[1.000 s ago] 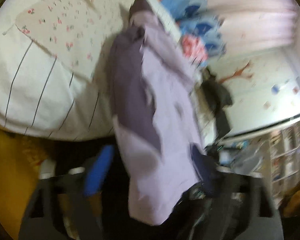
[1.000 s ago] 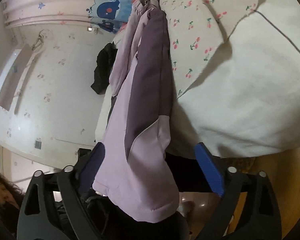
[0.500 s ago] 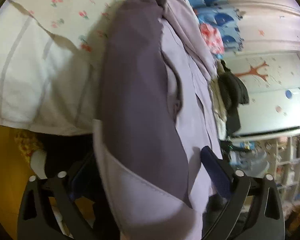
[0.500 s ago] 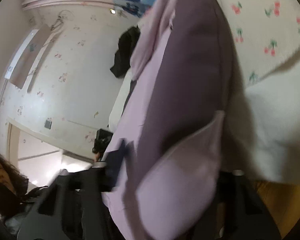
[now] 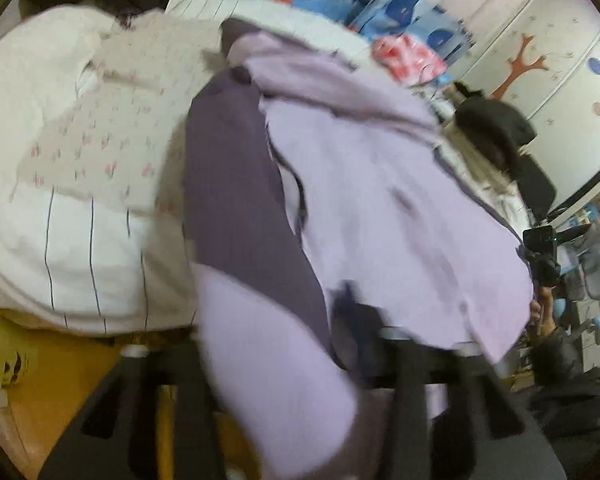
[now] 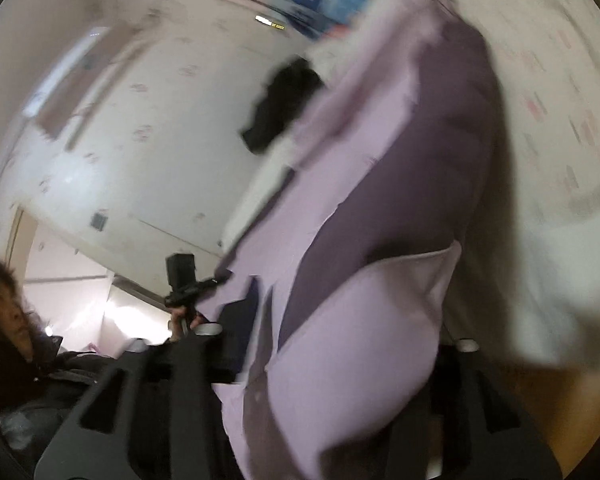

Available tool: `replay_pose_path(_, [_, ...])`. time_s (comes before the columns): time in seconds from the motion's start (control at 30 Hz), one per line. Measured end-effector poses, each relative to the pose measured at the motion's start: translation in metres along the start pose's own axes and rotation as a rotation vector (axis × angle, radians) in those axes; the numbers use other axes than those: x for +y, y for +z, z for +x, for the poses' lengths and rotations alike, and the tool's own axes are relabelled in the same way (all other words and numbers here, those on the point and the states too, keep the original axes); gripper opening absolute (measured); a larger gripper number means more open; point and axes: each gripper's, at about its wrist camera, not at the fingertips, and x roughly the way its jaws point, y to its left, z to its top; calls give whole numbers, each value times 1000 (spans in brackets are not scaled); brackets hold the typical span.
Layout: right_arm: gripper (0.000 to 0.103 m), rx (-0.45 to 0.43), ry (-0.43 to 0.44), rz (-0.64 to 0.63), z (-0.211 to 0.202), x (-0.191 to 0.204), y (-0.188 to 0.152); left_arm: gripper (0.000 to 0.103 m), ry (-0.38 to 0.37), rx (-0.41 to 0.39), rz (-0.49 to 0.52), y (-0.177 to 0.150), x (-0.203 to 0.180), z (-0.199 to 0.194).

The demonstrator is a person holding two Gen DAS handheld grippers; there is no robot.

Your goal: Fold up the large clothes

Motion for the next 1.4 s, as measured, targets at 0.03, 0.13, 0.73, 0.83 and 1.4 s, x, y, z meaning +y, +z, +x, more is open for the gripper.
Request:
replay_pose_path(0.03, [58, 12, -13, 19, 1, -7, -3, 69, -1, 4, -34, -4, 7, 6])
replay_pose_path(0.13, [59, 40, -37, 105, 4, -34, -17, 76, -103, 16, -146, -13, 24, 15])
replay_pose_path(0.73, [17, -291, 201, -106, -20, 72, 17, 16, -373, -259, -143, 19, -18, -75])
replay_pose_path(0.83, [19, -281, 201, -131, -32, 82, 9, 16, -366, -222, -77, 6, -22, -91])
replay_pose_path(1.4, [36, -185, 349, -94, -16, 45, -11, 17, -568, -214, -281, -10, 32, -54])
